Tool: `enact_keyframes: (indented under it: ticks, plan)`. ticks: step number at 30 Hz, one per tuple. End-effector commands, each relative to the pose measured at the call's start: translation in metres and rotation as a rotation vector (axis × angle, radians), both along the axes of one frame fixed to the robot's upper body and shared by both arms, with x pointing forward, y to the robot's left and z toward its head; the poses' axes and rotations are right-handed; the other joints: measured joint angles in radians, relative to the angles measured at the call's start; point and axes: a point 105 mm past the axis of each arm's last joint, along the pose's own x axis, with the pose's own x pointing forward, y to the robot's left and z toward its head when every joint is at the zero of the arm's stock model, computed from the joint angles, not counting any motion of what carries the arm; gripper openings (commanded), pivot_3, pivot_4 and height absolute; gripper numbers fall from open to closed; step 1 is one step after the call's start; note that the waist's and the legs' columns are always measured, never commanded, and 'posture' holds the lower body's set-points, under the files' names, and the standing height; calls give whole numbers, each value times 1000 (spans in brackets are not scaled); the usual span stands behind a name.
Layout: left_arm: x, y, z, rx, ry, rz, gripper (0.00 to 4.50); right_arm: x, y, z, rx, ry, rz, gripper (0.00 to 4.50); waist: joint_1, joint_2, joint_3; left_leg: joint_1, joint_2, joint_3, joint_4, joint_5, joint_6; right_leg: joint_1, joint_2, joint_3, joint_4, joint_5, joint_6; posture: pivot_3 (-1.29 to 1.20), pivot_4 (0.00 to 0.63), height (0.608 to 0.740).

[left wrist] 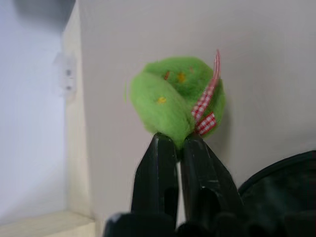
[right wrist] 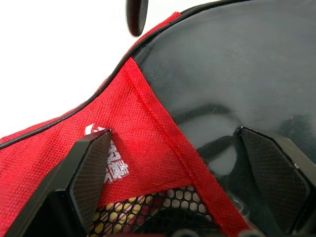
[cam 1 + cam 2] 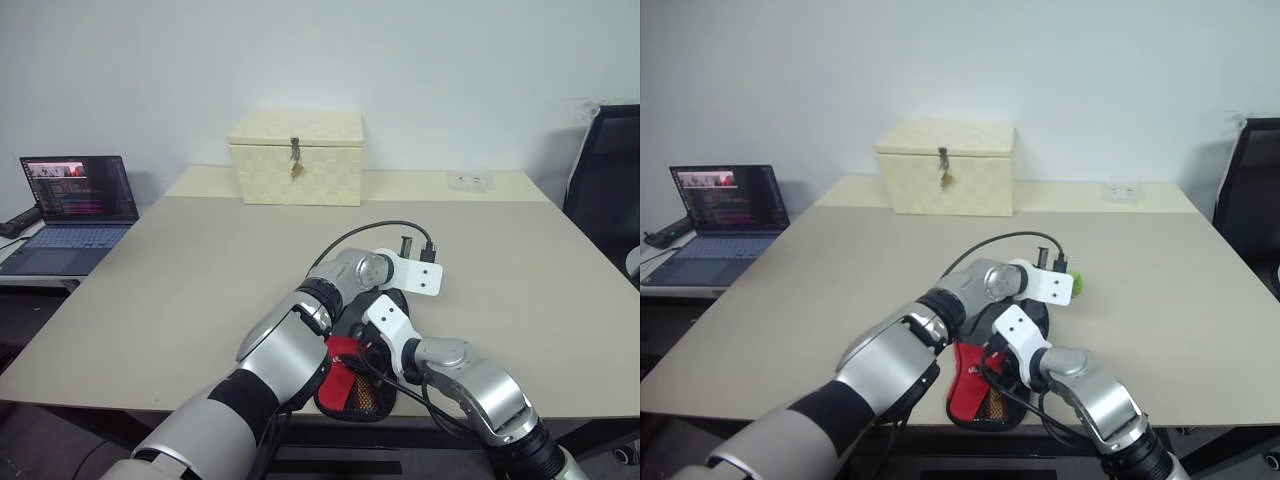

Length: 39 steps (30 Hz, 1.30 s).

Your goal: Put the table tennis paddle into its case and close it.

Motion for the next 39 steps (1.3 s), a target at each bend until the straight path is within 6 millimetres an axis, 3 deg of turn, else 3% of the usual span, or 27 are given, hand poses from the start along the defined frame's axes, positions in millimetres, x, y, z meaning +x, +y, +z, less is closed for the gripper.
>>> enact_keyframes:
  ticks: [1, 7, 16, 20, 24, 28, 33, 36, 39]
  plan:
    - [-6, -11, 14, -51, 1, -56, 1761, -16, -3, -48, -77, 209, 7, 4500, -1, 0, -1, 1, 0, 0, 0, 0, 0, 1, 0, 0, 0, 0, 0, 0, 150, 740]
    - [-15, 1, -1, -62, 173, -101, 3866, -9, 0, -45, -74, 195, 16, 4500, -9, 1, -3, 6, 1, 3, -2, 0, 0, 3, 1, 3, 1, 0, 1, 0, 150, 740]
    - [-3, 24, 43, -358, 260, -73, 3866, -1, -6, -14, -22, 141, 30, 4500, -11, 1, -3, 8, 0, 3, -1, 0, 0, 4, 0, 3, 4, -1, 1, 0, 150, 740]
    - [16, 67, 67, -465, 229, 25, 3866, -11, -11, 23, 54, 95, 67, 4500, -14, 0, -3, 5, 0, 2, -1, 0, 0, 1, 0, 3, 3, 0, 0, 0, 150, 740]
    - [22, 98, 75, -633, 356, 72, 3866, -21, -20, 54, 105, 70, 97, 4500, -12, 0, -2, 1, 0, 0, -1, 0, 0, -1, 0, 1, 3, 2, -3, 0, 150, 740]
    - [12, 121, 58, -689, 523, 23, 3866, -23, -45, 77, 91, 22, 87, 4500, -8, 1, -2, -2, -1, -1, -1, 0, 0, -3, -1, 0, 1, 2, -4, 0, 150, 740]
    - [-12, 131, 7, -569, 702, -52, 3866, -6, -83, 89, 22, -44, -10, 4500, -3, 1, -2, -2, -1, -1, -1, 0, 0, -2, -2, -1, 1, 2, -4, 0, 150, 740]
    - [-26, 134, -29, -477, 779, -53, 3866, 15, -104, 93, -106, -160, -62, 4500, -3, 1, -2, -2, -1, -1, -1, 0, 0, -2, -2, 0, 0, 2, -4, 0, 150, 740]
    - [-31, 139, -51, -405, 784, -22, 3866, 34, -118, 89, -284, -283, -75, 4500, -4, 0, -2, -2, -2, 0, 0, 0, 0, -2, -2, 0, 1, 2, -3, 0, 150, 740]
